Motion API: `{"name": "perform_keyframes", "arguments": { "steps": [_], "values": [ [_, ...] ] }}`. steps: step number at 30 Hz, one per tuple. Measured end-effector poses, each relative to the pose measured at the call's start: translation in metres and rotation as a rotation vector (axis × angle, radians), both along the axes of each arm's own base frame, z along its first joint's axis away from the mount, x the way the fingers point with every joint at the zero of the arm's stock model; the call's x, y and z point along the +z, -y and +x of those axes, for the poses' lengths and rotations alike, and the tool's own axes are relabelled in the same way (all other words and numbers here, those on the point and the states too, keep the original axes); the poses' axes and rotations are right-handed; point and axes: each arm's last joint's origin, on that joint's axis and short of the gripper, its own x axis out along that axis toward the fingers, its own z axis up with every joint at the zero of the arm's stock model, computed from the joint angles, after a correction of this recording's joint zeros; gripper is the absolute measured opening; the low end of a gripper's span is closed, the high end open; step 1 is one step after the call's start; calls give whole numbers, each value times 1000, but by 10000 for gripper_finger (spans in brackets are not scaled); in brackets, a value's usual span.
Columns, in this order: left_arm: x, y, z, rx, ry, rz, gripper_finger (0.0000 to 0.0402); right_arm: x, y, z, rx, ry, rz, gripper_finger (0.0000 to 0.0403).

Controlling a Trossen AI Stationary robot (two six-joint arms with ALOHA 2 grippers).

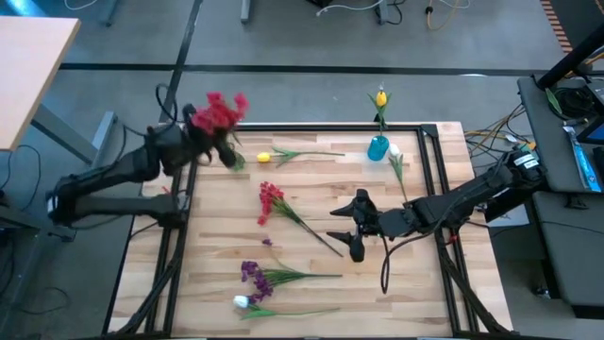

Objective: Sort flowers into vase by color
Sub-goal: Put the right red flowers into the green vase

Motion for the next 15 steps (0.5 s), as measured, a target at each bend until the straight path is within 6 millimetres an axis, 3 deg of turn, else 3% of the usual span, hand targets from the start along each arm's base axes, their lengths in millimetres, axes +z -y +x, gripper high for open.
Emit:
{"name": "perform_keyframes", "arguments": {
  "steps": [2,6,15],
  "values": [
    [-3,-13,-10,56,8,-55,4,-1,0,0,0,-3,-1,281],
    [-4,-26,-21,5,38,-117,4,-1,0,0,1,-3,-1,281],
    [-9,-37,-20,43,-5,-123,3,-1,0,0,1,-4,-2,281]
  ]
}}
